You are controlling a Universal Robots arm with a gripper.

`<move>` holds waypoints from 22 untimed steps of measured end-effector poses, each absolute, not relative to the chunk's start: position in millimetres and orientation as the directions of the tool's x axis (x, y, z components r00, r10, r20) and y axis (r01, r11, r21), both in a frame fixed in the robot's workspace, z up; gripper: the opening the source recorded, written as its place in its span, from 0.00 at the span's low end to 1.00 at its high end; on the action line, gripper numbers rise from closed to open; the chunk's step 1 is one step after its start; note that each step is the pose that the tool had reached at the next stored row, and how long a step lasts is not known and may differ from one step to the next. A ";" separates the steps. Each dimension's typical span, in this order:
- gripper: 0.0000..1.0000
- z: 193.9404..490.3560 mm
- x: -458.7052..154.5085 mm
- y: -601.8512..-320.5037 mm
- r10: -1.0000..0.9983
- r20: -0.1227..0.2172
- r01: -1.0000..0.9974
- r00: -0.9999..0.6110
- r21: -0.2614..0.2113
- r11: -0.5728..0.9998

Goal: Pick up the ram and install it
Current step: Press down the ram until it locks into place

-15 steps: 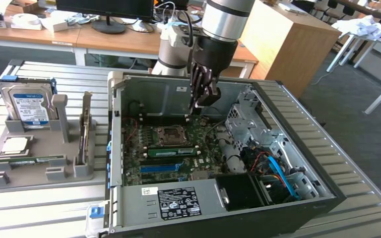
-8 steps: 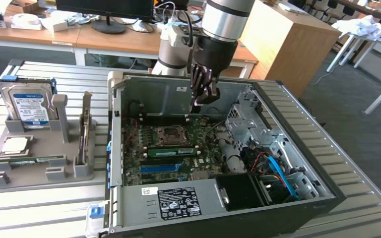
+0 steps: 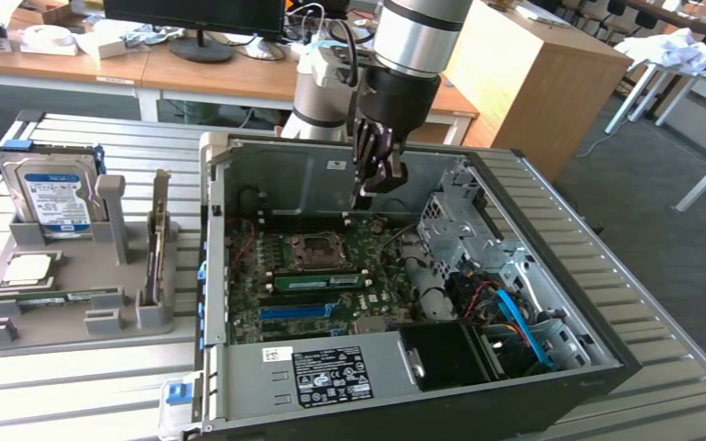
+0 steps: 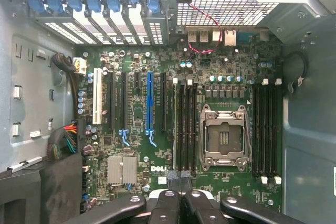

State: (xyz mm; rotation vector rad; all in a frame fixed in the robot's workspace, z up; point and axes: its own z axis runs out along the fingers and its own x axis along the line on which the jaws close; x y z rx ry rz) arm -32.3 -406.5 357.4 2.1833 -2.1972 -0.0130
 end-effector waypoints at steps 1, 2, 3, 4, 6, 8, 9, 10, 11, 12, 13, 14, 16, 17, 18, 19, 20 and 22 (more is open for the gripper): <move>0.10 357.4 -32.3 -406.5 -1.000 0.025 -0.999 -0.006 0.037 0.007; 0.10 357.4 -32.3 -406.5 -1.000 0.025 -0.999 -0.006 0.037 0.007; 0.10 357.4 -32.3 -406.5 -1.000 0.025 -0.999 -0.006 0.037 0.007; 0.10 357.4 -32.3 -406.5 -1.000 0.025 -0.999 -0.006 0.037 0.007; 0.10 357.4 -32.3 -406.5 -1.000 0.025 -0.999 -0.006 0.035 0.007; 0.10 357.3 -32.4 -406.5 -1.000 0.025 -1.000 -0.006 0.030 0.007; 0.10 357.2 -32.4 -406.5 -1.000 0.024 -1.000 -0.006 0.027 0.007; 0.10 357.1 -32.4 -406.5 -1.000 0.024 -1.000 -0.006 0.025 0.007; 0.10 357.0 -32.4 -406.5 -1.000 0.024 -1.000 -0.006 0.022 0.007; 0.10 356.9 -32.5 -406.5 -1.000 0.023 -1.000 -0.006 0.020 0.007; 0.10 356.9 -32.4 -406.5 -1.000 0.023 -1.000 -0.006 0.020 0.007; 0.10 356.9 -32.4 -406.5 -1.000 0.023 -1.000 -0.006 0.020 0.007; 0.10 356.9 -32.5 -406.5 -1.000 0.023 -1.000 -0.006 0.020 0.007; 0.10 356.9 -32.5 -406.5 -1.000 0.023 -1.000 -0.006 0.020 0.007; 0.10 356.8 -32.5 -406.5 -1.000 0.023 -1.000 -0.006 0.020 0.007; 0.10 356.5 -32.5 -406.6 -1.000 0.023 -1.000 -0.006 0.020 0.007; 0.10 355.9 -32.5 -406.6 -1.000 0.023 -1.000 -0.006 0.019 0.007; 0.10 354.2 -32.5 -406.5 -1.000 0.023 -1.000 -0.006 0.018 0.007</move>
